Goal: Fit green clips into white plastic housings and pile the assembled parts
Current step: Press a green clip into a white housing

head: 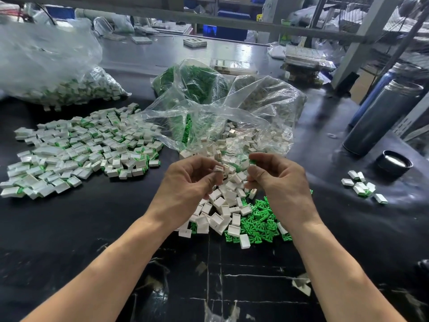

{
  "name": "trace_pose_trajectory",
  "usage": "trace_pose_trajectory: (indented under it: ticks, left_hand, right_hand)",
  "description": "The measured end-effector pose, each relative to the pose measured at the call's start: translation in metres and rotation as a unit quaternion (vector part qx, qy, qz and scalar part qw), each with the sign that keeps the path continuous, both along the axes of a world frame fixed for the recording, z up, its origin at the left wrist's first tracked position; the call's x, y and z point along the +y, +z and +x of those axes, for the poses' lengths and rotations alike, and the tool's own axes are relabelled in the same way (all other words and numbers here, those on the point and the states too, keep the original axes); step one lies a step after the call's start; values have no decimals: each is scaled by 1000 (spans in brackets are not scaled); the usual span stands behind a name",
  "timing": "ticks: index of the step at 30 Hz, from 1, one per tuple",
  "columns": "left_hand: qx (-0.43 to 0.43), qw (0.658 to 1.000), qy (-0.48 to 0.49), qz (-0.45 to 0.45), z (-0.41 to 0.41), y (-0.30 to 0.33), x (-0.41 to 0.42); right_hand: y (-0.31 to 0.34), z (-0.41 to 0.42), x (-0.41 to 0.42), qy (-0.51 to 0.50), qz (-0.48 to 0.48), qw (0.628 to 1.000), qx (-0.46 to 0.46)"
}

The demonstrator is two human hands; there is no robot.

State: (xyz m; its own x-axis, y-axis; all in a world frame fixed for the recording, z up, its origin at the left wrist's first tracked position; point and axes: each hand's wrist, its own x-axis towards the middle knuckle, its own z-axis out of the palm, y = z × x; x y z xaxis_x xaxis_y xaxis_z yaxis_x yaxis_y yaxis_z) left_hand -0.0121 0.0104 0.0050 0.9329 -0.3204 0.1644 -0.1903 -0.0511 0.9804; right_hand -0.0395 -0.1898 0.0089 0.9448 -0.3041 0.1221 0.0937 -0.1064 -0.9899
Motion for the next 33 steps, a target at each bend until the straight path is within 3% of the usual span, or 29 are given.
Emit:
trace_pose_trajectory:
  ticks: [9, 15, 28, 33]
  left_hand:
    - [7, 1000, -3, -10, 1, -2, -3]
    - [23, 999, 9, -30, 1, -3, -6]
    - [22, 999, 3, -28, 2, -6, -7]
    - [27, 999, -3, -33, 2, -6, -7]
  right_hand:
    - [0, -4, 13, 27, 14, 999, -45]
    - [0, -6, 16, 60, -82, 992, -78]
    - [-3, -8, 23, 71, -87, 991, -72]
    - [-2, -9, 22, 69, -152, 981, -95]
